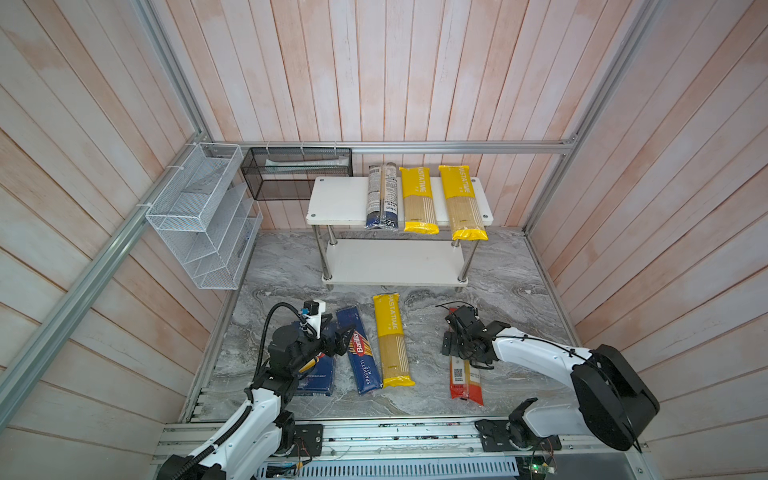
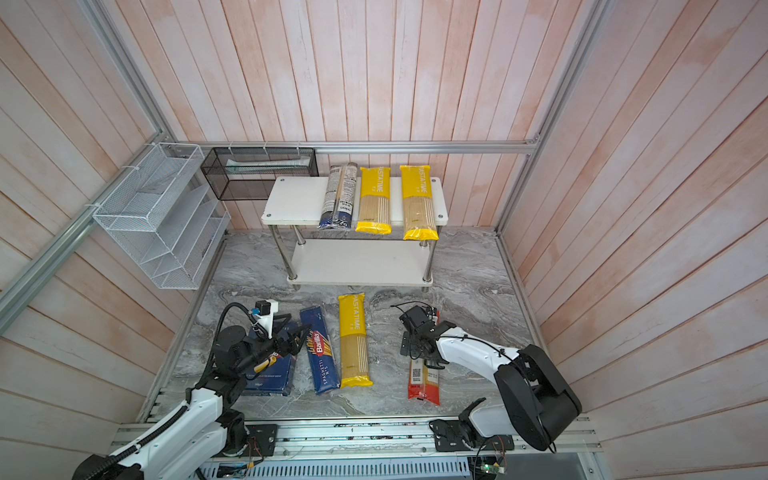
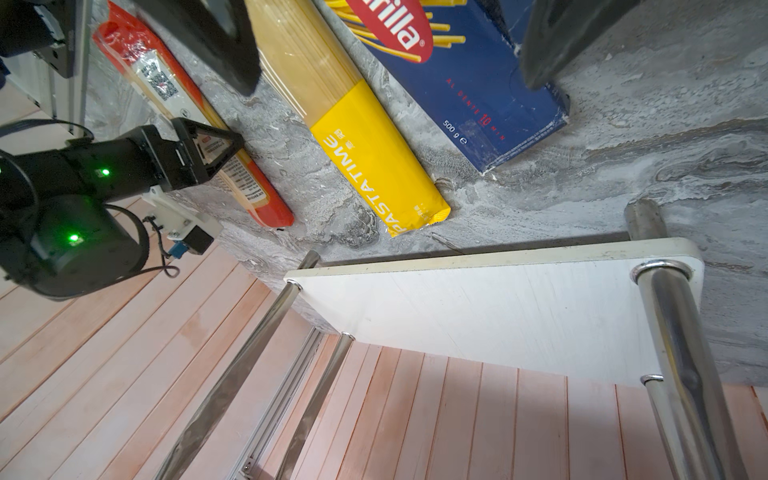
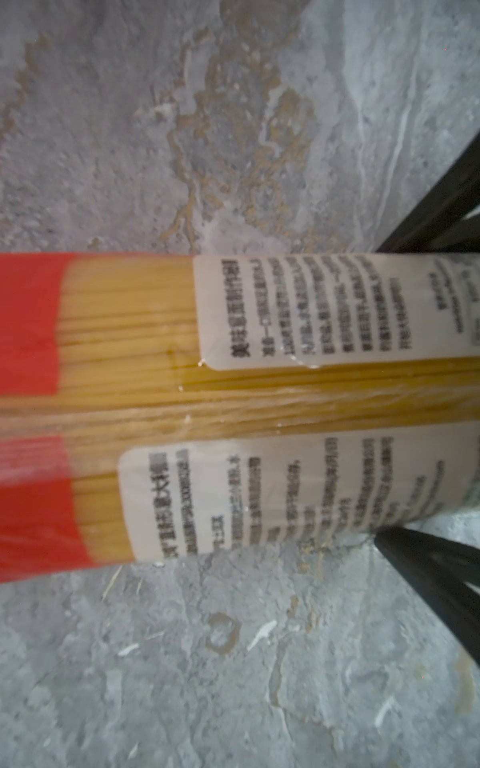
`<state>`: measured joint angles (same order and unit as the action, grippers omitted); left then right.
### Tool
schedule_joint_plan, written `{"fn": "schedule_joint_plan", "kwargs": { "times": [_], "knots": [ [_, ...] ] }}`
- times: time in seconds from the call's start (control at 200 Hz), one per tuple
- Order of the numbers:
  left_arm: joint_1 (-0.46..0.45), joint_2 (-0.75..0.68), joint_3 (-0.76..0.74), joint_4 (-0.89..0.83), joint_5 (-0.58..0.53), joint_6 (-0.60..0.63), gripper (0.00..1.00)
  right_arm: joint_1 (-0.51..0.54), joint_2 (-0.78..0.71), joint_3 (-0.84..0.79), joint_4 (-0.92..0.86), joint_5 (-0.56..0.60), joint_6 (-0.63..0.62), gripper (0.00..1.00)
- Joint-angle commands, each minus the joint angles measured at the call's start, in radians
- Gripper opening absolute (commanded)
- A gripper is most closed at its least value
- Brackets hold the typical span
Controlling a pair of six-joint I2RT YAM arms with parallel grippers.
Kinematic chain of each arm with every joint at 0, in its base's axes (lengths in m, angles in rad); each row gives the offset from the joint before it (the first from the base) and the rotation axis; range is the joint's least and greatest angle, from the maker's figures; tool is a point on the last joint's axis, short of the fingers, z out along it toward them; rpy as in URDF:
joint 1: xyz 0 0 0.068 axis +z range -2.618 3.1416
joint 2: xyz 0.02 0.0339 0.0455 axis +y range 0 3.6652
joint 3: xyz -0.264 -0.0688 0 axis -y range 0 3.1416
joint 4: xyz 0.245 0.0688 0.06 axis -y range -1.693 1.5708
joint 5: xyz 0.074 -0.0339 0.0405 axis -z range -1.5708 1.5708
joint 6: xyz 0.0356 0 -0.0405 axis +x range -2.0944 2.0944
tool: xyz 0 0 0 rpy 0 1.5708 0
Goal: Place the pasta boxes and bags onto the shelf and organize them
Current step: 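Close the right gripper around the red spaghetti pack's end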
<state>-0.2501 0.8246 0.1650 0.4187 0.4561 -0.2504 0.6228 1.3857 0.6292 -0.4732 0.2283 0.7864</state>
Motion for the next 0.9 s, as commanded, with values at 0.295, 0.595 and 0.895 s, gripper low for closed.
{"fn": "schedule_joint_plan", "kwargs": {
  "times": [0.295,0.595,0.895],
  "knots": [
    [-0.003,-0.019,-0.012,0.014,-0.006,0.013,1.0,0.023,0.036,-0.022,-0.167,-0.013,0.035,0.97],
    [-0.003,-0.02,-0.011,0.013,-0.007,0.014,1.0,0.024,0.026,-0.049,-0.13,-0.048,0.024,0.96],
    [-0.003,-0.027,-0.012,0.009,-0.01,0.011,1.0,0.029,0.012,-0.057,-0.056,-0.068,0.025,0.79]
  ]
}}
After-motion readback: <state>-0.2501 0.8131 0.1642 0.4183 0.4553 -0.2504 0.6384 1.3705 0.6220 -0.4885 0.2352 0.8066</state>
